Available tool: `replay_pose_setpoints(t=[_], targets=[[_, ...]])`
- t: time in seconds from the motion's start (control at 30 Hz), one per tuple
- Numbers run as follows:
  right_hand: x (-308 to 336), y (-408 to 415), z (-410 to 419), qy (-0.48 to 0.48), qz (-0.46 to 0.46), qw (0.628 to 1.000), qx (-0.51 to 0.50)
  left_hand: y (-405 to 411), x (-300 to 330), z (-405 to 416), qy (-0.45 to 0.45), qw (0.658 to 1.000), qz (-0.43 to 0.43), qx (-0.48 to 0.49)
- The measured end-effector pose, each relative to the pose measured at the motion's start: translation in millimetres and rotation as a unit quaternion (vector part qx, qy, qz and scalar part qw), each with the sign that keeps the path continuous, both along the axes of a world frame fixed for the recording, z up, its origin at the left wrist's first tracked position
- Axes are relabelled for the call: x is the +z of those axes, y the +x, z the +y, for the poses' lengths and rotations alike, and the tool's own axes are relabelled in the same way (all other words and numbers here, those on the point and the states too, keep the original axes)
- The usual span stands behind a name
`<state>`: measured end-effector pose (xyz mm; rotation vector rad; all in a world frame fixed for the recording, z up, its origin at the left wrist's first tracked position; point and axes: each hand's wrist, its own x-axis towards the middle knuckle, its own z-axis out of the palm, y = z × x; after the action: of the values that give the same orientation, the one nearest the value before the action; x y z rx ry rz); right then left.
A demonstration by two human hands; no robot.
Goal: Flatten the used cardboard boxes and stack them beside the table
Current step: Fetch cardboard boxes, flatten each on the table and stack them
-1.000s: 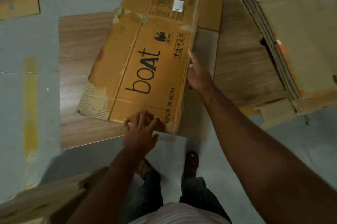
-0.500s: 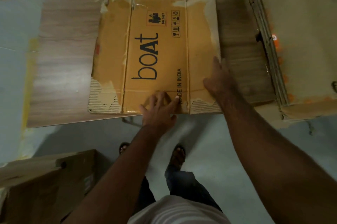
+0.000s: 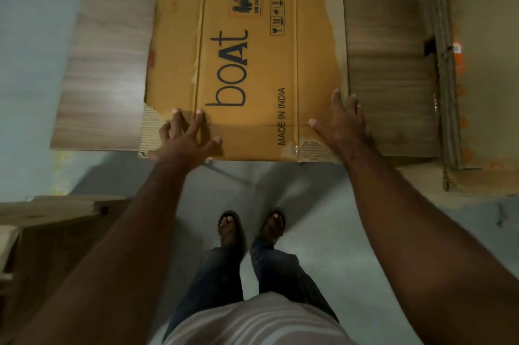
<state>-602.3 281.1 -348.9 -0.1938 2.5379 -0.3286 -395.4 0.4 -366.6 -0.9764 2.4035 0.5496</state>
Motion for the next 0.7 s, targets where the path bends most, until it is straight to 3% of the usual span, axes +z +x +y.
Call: replay_pose_setpoints(t=[0.13,0.23,0.33,0.43,0.53,0.6,0.7], targets=[[-2,11,2,-0.002,0.002,1.0,-0.014,23,12,-5,-0.004,0.999,0.043,0.003],[-6,29,2,0.01,0.008,0.999,-0.045,36,24,-24,-0.039,0.985,0.078,0.148],[-2,40,-5,-0.01,0.01,0.996,-0.084,44,35,-34,-0.011,0.966,0.08,0.247],[6,45,-15,-0.069,-0.003,0.979,-0.194,61,34,-49,0.021,0.953,0.108,0.281],[17,57,-12,-0.107,-0.012,0.95,-0.295,91,30,-66,0.093,0.915,0.169,0.354],[21,78,-10,-0.118,-0.008,0.951,-0.287,108,31,-68,0.124,0.914,0.191,0.335],[32,113,-20,-0.114,0.06,0.953,-0.274,112,54,-49,0.075,0.928,0.216,0.293]])
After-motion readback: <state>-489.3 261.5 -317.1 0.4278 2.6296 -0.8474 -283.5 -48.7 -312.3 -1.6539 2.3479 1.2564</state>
